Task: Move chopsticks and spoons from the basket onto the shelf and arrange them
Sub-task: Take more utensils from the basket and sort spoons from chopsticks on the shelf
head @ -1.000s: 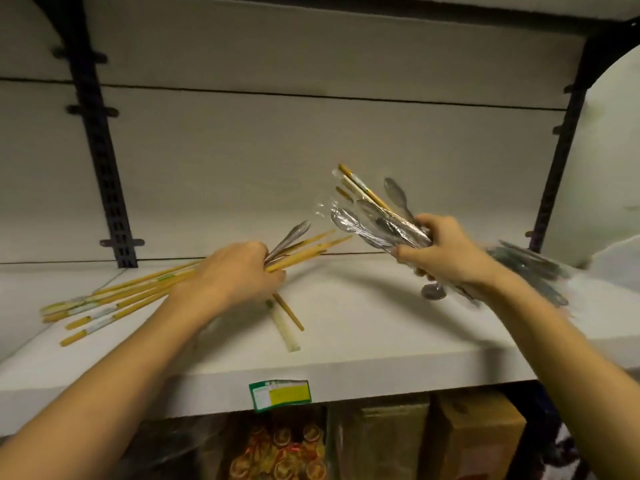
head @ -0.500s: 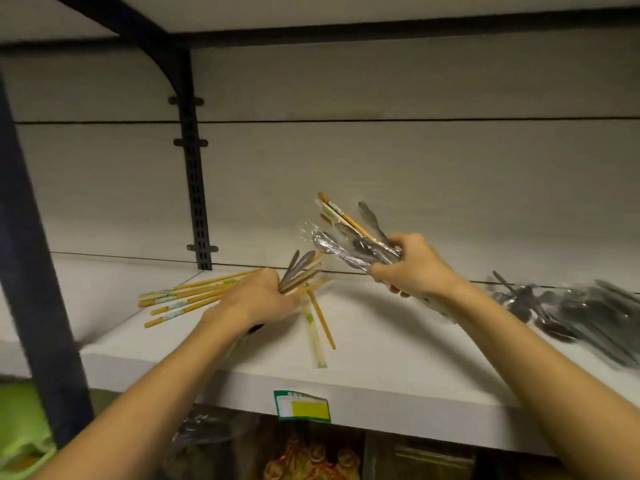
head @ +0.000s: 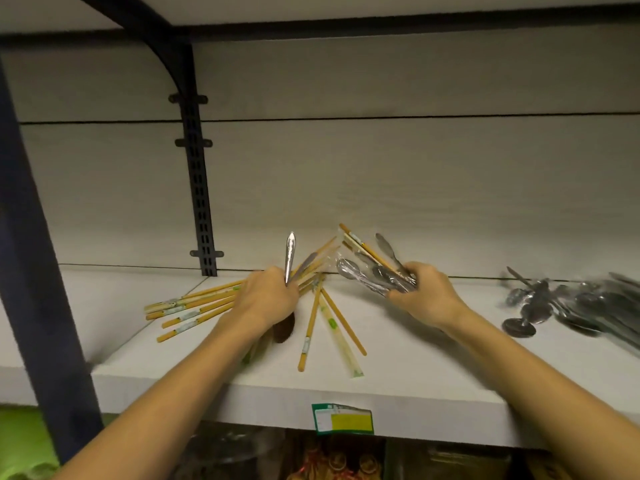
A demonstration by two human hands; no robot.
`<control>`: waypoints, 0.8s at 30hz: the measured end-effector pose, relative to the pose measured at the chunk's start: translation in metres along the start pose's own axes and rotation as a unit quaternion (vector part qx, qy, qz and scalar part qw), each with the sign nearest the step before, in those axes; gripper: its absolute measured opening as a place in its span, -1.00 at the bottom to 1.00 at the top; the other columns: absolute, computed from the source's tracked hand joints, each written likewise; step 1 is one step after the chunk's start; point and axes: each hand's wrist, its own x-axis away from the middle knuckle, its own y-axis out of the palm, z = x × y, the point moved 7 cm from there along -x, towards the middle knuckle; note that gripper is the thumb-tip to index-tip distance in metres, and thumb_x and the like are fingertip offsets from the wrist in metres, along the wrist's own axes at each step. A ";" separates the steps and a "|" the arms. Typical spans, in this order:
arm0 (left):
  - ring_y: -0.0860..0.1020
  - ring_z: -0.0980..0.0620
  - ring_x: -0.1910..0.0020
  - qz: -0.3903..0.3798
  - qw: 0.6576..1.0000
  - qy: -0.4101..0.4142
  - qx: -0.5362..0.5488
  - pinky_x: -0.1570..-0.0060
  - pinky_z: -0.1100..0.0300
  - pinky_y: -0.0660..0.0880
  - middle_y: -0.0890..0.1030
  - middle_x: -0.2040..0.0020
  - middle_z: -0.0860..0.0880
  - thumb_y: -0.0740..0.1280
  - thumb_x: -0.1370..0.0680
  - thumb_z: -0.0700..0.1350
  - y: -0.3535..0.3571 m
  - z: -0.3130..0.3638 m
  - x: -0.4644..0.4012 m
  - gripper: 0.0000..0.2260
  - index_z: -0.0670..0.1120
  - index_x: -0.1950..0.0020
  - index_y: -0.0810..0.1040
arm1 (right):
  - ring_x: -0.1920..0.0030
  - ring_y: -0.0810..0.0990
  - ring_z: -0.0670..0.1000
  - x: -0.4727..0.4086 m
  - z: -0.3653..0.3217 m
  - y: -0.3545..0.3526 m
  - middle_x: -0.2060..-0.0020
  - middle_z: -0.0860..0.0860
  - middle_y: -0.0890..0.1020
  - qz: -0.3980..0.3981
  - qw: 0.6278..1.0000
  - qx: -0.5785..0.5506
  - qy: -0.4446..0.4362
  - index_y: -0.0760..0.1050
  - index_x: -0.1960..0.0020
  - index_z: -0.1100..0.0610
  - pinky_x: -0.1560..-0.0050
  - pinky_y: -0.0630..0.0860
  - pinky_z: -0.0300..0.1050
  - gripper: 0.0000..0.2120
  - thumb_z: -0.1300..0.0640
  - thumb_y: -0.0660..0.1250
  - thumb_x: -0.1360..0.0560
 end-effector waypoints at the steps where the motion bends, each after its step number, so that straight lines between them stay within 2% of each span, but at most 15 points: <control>1: 0.53 -0.04 0.25 0.007 1.000 0.005 -0.018 0.41 0.15 0.36 0.56 0.18 -0.09 0.17 -0.61 0.01 -0.001 -0.001 -0.002 -0.76 -0.12 -0.01 0.54 | 0.32 0.50 0.00 0.000 0.001 0.001 0.35 -0.03 0.55 0.000 1.000 0.011 0.002 0.50 0.17 0.03 0.35 0.38 -0.21 -0.91 0.11 0.41 -0.39; 3: 0.52 -0.06 0.23 0.024 0.999 0.013 -0.047 0.34 0.13 0.37 0.56 0.18 -0.09 0.12 -0.62 0.02 -0.003 -0.004 -0.006 -0.72 -0.12 0.02 0.53 | 0.33 0.48 -0.02 -0.001 0.003 0.002 0.37 -0.05 0.53 0.004 1.000 0.024 0.006 0.46 0.21 0.00 0.36 0.37 -0.23 -0.87 0.12 0.42 -0.39; 6: 0.50 -0.15 0.10 0.057 0.993 0.028 -0.099 0.09 0.05 0.39 0.58 0.12 -0.12 0.04 -0.62 0.03 -0.007 -0.007 -0.008 -0.69 -0.10 0.08 0.50 | 0.33 0.46 -0.03 -0.002 0.006 0.000 0.36 -0.04 0.53 0.011 0.999 0.028 0.013 0.46 0.22 0.01 0.35 0.35 -0.24 -0.85 0.12 0.43 -0.39; 9: 0.50 -0.18 0.01 0.061 0.994 0.039 -0.086 -0.04 0.00 0.41 0.59 0.07 -0.13 0.04 -0.62 0.01 -0.007 -0.012 -0.013 -0.68 -0.09 0.05 0.53 | 0.34 0.46 -0.02 -0.003 0.010 0.000 0.33 0.01 0.55 0.012 0.999 0.012 0.032 0.50 0.19 0.07 0.38 0.34 -0.22 -0.88 0.12 0.45 -0.39; 13: 0.55 -0.15 0.15 0.041 0.997 0.053 0.040 0.18 0.06 0.45 0.61 0.14 -0.14 0.03 -0.64 -0.01 -0.004 -0.017 -0.022 -0.66 -0.15 0.05 0.54 | 0.47 0.49 0.00 -0.002 0.012 0.005 0.42 0.04 0.58 -0.025 0.995 -0.067 0.070 0.52 0.09 0.18 0.46 0.40 -0.22 -0.87 0.19 0.45 -0.43; 15: 0.56 -0.15 0.16 0.046 0.995 0.066 0.064 0.15 0.03 0.50 0.62 0.14 -0.13 0.02 -0.65 0.00 -0.006 -0.015 -0.023 -0.65 -0.13 0.04 0.53 | 0.51 0.48 0.00 0.000 0.008 0.007 0.44 0.06 0.58 -0.041 0.988 -0.118 0.089 0.52 0.06 0.22 0.50 0.41 -0.25 -0.86 0.21 0.45 -0.45; 18: 0.55 -0.15 0.14 0.064 0.992 0.081 0.075 0.11 0.01 0.50 0.61 0.13 -0.13 0.01 -0.66 0.00 -0.013 -0.011 -0.020 -0.64 -0.13 0.02 0.54 | 0.49 0.47 0.07 0.003 -0.003 0.018 0.40 0.18 0.59 -0.081 0.970 -0.190 0.129 0.51 0.06 0.29 0.46 0.46 -0.20 -0.83 0.21 0.45 -0.47; 20: 0.55 -0.14 0.15 0.064 0.992 0.085 0.073 0.15 0.05 0.47 0.61 0.12 -0.14 0.02 -0.66 -0.01 -0.013 -0.008 -0.020 -0.64 -0.14 0.02 0.55 | 0.40 0.55 0.11 0.002 -0.008 0.030 0.29 0.23 0.64 -0.136 0.952 -0.222 0.158 0.52 0.04 0.33 0.33 0.55 -0.12 -0.73 0.14 0.48 -0.45; 22: 0.54 -0.14 0.16 0.066 0.992 0.081 0.070 0.20 0.08 0.41 0.61 0.11 -0.15 0.02 -0.66 -0.03 -0.013 -0.005 -0.020 -0.65 -0.15 0.03 0.54 | 0.19 0.68 0.12 0.001 -0.008 0.038 0.13 0.17 0.71 -0.163 0.949 -0.204 0.177 0.56 -0.04 0.30 0.05 0.63 0.00 -0.53 -0.03 0.55 -0.33; 24: 0.50 -0.07 0.25 0.075 0.992 0.086 0.049 0.31 0.12 0.34 0.57 0.19 -0.11 0.02 -0.66 -0.04 -0.012 -0.001 -0.018 -0.68 -0.15 0.05 0.50 | 0.15 0.68 0.08 -0.001 -0.006 0.039 0.13 0.12 0.71 -0.164 0.955 -0.174 0.176 0.57 -0.07 0.26 -0.02 0.62 0.03 -0.46 -0.09 0.56 -0.28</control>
